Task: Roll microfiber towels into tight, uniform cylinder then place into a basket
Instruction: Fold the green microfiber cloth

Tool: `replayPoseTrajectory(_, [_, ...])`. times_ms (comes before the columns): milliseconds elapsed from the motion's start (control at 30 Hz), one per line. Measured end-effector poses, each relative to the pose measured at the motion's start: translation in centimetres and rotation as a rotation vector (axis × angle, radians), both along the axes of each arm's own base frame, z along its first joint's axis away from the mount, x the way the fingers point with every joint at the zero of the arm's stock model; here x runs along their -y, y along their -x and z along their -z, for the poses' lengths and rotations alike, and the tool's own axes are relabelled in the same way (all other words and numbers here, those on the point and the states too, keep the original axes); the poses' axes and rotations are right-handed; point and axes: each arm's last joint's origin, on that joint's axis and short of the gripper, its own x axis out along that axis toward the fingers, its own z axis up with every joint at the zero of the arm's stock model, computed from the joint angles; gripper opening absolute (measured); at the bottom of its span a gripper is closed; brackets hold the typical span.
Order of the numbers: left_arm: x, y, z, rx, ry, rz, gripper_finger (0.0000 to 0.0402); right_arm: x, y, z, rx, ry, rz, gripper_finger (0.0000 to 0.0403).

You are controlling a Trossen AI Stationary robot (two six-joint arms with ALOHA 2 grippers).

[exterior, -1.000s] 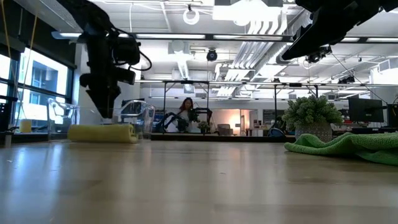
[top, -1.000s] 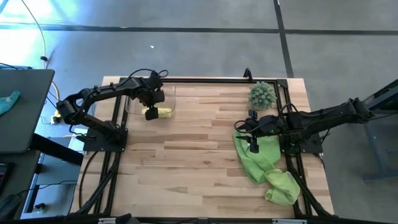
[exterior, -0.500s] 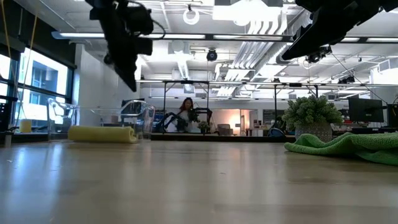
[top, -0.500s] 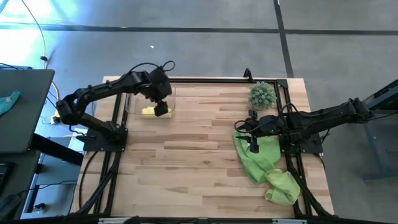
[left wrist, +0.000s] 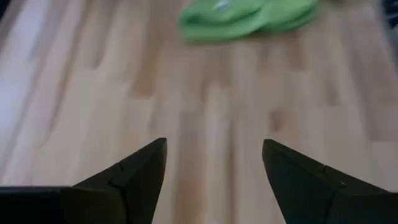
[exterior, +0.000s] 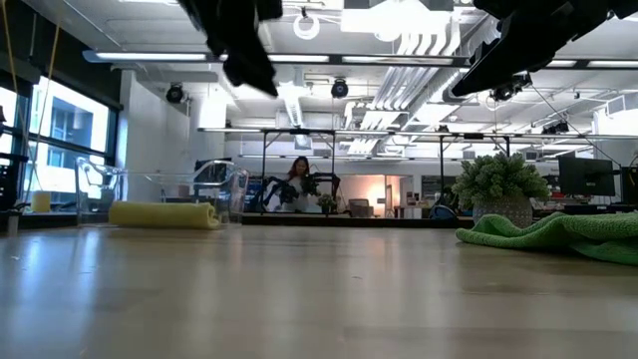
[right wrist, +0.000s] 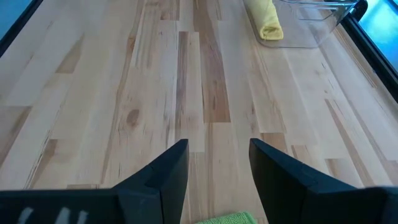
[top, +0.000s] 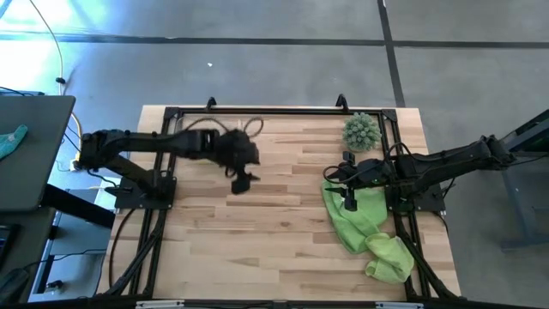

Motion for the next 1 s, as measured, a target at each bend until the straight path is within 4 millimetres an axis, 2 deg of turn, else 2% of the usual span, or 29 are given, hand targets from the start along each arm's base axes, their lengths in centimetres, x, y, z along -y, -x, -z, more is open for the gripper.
replayPoseTrajectory(200, [4.3,-1.4,-0.9,0.124,-0.024,0.071,0.0252,0.0,0.0,0.0,0.0,0.0,0.0,0.0161])
replayPoseTrajectory(500, [8.8,-2.0,-0.8,0.173,0.003,0.089,0.0252,0.0,0.0,0.0,0.0,0.0,0.0,0.0161])
replayPoseTrajectory(733, [10.7,-2.2,-0.3,0.172,-0.044,0.086,0.0252,0.0,-0.1,-0.2,0.021,-0.001,-0.001,0.0161])
replayPoseTrajectory(1000, [10.6,-2.2,-0.6,0.2,-0.116,0.009,0.0252,-0.1,-0.6,-0.9,0.112,-0.086,0.044,0.0161])
